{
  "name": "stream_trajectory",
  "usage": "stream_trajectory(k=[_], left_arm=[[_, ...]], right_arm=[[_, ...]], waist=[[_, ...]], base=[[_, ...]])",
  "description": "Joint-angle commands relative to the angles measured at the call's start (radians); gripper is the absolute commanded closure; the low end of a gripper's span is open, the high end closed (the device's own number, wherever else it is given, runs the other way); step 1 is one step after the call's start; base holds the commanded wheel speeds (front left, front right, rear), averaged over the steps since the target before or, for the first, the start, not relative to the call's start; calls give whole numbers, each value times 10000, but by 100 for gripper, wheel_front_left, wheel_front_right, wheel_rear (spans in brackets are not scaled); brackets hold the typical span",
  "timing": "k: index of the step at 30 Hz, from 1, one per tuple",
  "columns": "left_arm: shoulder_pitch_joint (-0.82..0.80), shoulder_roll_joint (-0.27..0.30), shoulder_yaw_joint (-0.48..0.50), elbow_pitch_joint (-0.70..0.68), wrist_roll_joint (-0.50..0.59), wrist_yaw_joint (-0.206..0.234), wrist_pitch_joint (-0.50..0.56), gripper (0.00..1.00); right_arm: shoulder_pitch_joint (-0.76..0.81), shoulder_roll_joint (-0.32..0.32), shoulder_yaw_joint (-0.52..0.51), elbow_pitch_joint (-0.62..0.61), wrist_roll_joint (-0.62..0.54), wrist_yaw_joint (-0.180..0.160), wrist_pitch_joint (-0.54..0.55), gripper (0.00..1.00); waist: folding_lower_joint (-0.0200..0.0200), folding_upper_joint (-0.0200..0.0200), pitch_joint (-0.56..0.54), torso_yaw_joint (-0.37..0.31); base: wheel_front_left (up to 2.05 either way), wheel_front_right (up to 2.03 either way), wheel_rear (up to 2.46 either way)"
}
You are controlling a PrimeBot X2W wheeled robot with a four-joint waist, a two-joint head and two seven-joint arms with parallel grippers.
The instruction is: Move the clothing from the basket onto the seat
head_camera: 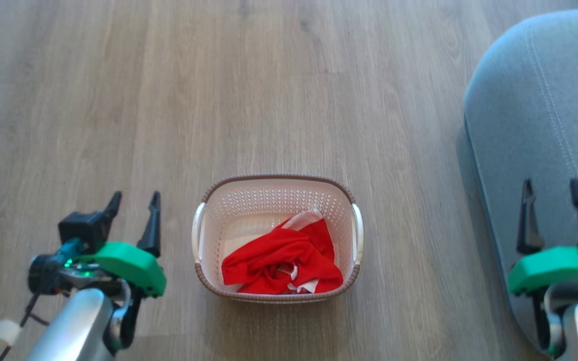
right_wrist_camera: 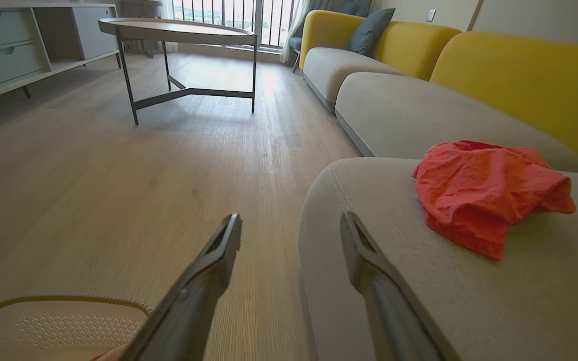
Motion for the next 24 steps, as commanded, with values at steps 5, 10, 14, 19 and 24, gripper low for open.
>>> stream_trajectory(k=[5,10,14,19,24], left_arm=[[413,47,1547,-687,1326,-504,-121,0],[822,-246,2317,-770,1910,-818,-122,0],[1022,-433,2784,-762,2264,-1090,-123,0],[1199,-601,3291,-694,2670,-1457,-123,0],[1267,-751,3724,-564,2957,-1722,-123,0]], right_arm=[[466,277,109,163,-311,69,-459,0],[604,448,194,447,-490,69,-635,0],[693,548,224,608,-545,69,-715,0],[789,608,168,545,-723,69,-748,0],[909,634,95,285,-794,69,-752,0]], waist=[[1,-1,-272,178],[1,-1,-392,139],[1,-1,-469,116],[1,-1,-467,146],[1,-1,-423,156]], base=[[0,0,0],[0,0,0],[0,0,0],[0,0,0],[0,0,0]])
